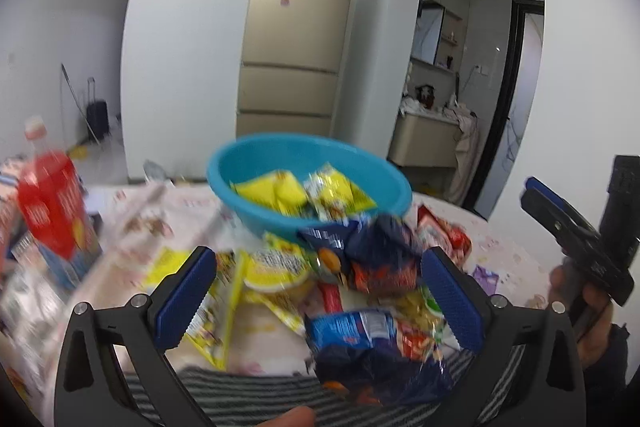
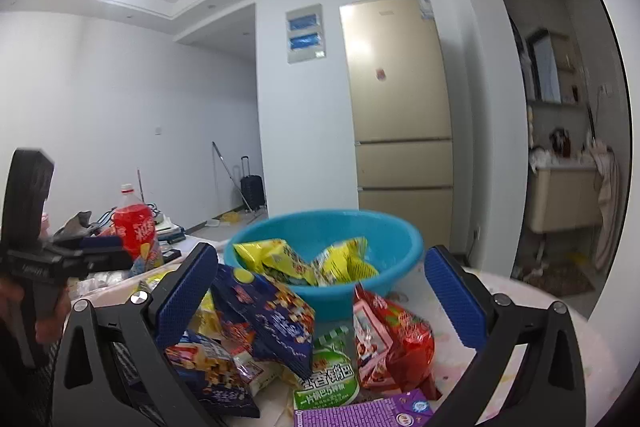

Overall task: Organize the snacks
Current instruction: 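Move both grippers back toward the remaining snack pile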

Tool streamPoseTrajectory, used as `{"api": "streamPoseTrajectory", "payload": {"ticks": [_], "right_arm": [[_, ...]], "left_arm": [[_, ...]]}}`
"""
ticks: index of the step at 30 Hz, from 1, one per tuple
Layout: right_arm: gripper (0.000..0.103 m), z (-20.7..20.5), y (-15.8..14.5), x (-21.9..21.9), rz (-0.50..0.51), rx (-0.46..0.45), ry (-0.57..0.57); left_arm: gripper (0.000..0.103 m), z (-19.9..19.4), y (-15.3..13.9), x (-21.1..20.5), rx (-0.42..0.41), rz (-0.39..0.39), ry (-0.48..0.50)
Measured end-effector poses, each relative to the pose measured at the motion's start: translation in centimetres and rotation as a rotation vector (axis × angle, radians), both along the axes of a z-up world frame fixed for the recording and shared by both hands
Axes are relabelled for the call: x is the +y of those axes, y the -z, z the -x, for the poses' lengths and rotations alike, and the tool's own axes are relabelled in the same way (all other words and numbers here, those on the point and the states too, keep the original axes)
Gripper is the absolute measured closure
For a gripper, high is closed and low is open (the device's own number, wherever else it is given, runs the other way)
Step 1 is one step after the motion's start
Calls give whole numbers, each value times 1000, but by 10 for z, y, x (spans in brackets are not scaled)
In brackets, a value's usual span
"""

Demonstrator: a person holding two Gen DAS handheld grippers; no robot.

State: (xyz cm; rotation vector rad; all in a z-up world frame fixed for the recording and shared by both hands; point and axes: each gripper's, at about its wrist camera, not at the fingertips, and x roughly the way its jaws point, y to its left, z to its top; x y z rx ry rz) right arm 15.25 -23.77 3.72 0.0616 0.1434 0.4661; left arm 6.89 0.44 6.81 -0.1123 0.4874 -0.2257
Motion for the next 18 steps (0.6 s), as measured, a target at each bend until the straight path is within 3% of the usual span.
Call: {"api": "streamPoseTrajectory", "payload": {"ticks": [8, 18], "right_arm": [[0, -21, 26, 9, 47, 115, 18], [0, -14, 33, 26, 147, 87, 32]], "left_arm": [[0, -14, 46, -4, 174, 86, 58], [0, -18, 69, -24, 265, 111, 146]]}}
